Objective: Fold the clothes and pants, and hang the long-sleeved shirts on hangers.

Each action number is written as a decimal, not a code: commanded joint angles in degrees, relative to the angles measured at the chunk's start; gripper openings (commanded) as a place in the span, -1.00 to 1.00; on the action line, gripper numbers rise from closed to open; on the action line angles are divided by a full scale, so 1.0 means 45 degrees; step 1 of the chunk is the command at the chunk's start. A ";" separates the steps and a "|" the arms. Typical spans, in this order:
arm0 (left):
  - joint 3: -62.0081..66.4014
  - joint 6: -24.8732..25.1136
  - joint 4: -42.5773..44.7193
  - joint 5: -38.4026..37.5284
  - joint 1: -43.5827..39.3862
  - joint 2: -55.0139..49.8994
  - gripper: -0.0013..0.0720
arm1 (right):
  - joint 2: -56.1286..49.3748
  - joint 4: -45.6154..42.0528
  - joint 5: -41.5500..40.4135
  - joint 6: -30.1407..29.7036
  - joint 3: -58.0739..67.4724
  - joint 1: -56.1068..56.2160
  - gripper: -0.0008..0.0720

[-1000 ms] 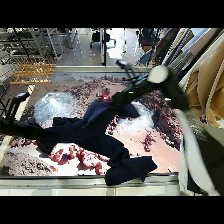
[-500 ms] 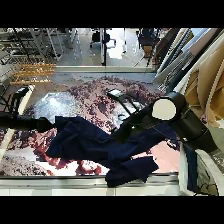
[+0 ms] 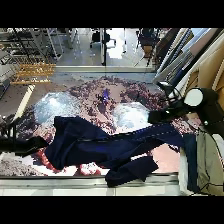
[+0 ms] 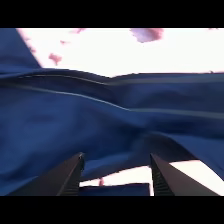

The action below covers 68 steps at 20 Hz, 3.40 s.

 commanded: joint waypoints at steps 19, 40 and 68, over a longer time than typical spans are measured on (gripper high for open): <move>-0.2016 0.2030 -0.8218 0.4099 0.2739 -0.2560 -0.94 | -0.2618 0.0219 0.0811 -0.0330 -0.1477 -0.7582 0.47; -0.1598 0.2356 -0.8213 0.3400 0.3730 -0.2531 -0.94 | -0.4585 0.2540 0.0000 -0.2025 -0.3347 -0.6892 -0.95; 1.0161 -0.1418 0.2613 -0.2375 0.1923 -0.3390 -0.94 | 0.7674 0.2375 -0.0758 -0.2346 -1.1351 -0.6280 0.46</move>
